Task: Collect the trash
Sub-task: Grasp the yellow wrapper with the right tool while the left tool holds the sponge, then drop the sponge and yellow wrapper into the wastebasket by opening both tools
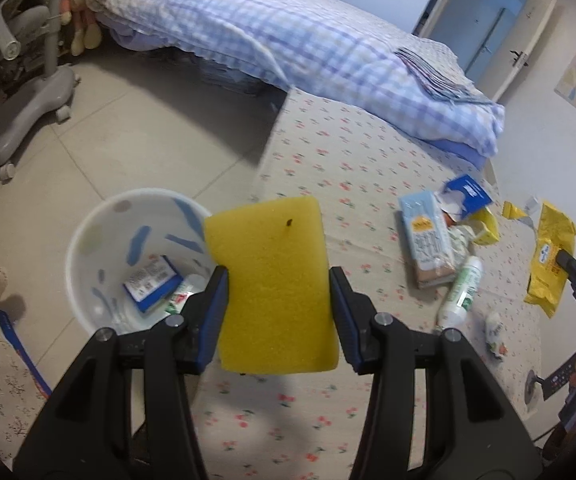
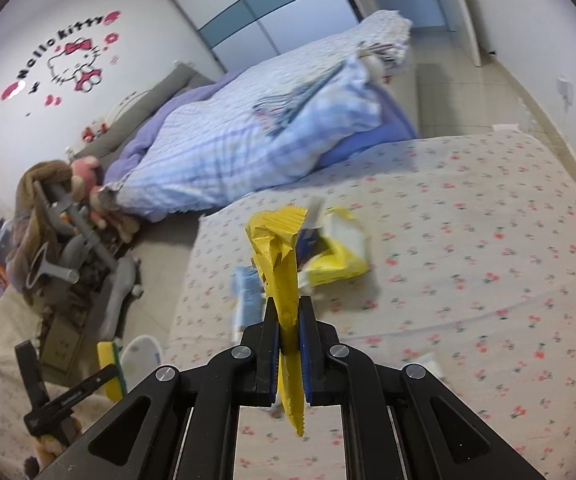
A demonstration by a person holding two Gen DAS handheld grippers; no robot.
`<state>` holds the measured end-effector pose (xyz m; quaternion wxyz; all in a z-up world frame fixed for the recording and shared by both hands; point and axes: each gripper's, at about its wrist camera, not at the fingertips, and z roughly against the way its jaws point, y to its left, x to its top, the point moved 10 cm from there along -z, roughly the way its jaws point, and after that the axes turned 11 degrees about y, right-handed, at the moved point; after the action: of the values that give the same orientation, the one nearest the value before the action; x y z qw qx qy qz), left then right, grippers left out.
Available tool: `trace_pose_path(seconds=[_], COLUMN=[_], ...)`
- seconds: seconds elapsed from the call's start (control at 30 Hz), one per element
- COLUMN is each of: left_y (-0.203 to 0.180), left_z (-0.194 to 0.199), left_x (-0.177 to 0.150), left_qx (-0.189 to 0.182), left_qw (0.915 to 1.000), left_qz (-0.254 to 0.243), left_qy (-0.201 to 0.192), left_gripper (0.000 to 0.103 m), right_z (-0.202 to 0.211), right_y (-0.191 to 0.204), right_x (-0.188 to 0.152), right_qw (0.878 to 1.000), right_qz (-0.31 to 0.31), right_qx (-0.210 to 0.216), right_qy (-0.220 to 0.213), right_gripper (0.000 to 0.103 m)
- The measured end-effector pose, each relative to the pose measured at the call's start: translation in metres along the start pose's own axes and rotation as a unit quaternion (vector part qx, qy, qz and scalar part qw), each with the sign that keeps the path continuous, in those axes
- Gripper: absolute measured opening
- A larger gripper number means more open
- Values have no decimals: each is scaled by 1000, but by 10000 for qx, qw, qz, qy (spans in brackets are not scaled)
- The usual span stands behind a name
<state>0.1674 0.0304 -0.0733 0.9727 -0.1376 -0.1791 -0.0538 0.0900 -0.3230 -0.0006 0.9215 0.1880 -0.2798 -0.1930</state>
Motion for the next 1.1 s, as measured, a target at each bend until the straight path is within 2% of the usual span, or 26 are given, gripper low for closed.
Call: trace_pose_path(seconds=[0.2,0.53,0.73,0.93,1.03,1.07,1.1], left_y=[58,104,125,139,139,140,142], left_z=[-4,-15,-26,-33,-36,-36,-35], left_x=[6,2,0,2,5,5,5], left_qx=[285,424,483,566,601,652,682], left_qw=[9987,9964,9950,9939,9947,9944,9941], left_qz=[433,718,802,849,711,717,738], left_qy=[2,147,335,412,445,427,397], left_gripper=[51,51,51,52,61,74,86], right_z=[-44,-144,-205,-235,-241,-243,-243], right_y=[76,210,252,264,259,259,256], right_x=[-14,-66,-94,-105,-107,-107,-108], right_qw=[9971,9780,9662,9623,9606,9603,9607], right_qz=[462,1151,1128,1097,1031,1004,956], right_qx=[446,1158,1440,1498,1525,1524,1512], right_qy=[411,1297,1819,1987,2084,2109,2123], right_gripper=[9,9,9,11,15,22,39])
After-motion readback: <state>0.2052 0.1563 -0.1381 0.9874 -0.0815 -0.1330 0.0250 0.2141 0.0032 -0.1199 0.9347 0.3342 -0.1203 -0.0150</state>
